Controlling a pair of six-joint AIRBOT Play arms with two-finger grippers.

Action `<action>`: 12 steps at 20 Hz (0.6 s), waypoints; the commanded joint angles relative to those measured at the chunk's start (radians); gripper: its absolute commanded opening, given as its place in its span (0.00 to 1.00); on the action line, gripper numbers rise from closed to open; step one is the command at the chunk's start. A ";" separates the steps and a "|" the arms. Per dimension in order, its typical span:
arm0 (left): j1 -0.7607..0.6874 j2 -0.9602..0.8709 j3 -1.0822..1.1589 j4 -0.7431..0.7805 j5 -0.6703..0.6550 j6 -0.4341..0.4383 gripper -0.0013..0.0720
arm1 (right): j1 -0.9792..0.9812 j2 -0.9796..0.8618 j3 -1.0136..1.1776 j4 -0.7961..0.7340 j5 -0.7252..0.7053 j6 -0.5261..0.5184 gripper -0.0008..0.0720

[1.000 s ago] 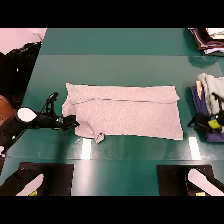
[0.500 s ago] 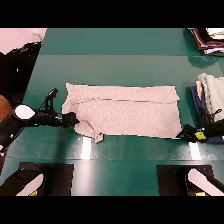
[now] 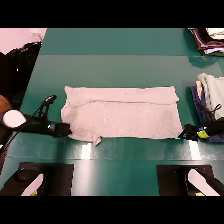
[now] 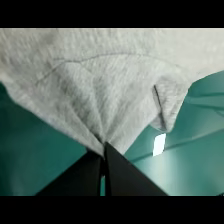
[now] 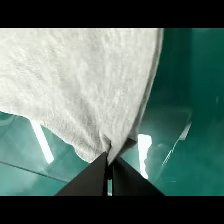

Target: Fold the shirts.

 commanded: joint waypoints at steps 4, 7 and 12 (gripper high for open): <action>0.000 0.180 0.031 0.015 -0.146 -0.103 0.05 | 0.017 0.187 0.064 -0.056 0.079 0.035 0.03; 0.000 0.100 0.076 0.073 0.002 -0.103 0.05 | 0.066 0.089 0.200 -0.055 0.049 0.038 0.03; 0.001 -0.166 0.172 0.174 0.222 -0.102 0.05 | 0.177 -0.232 0.473 -0.056 -0.038 0.060 0.03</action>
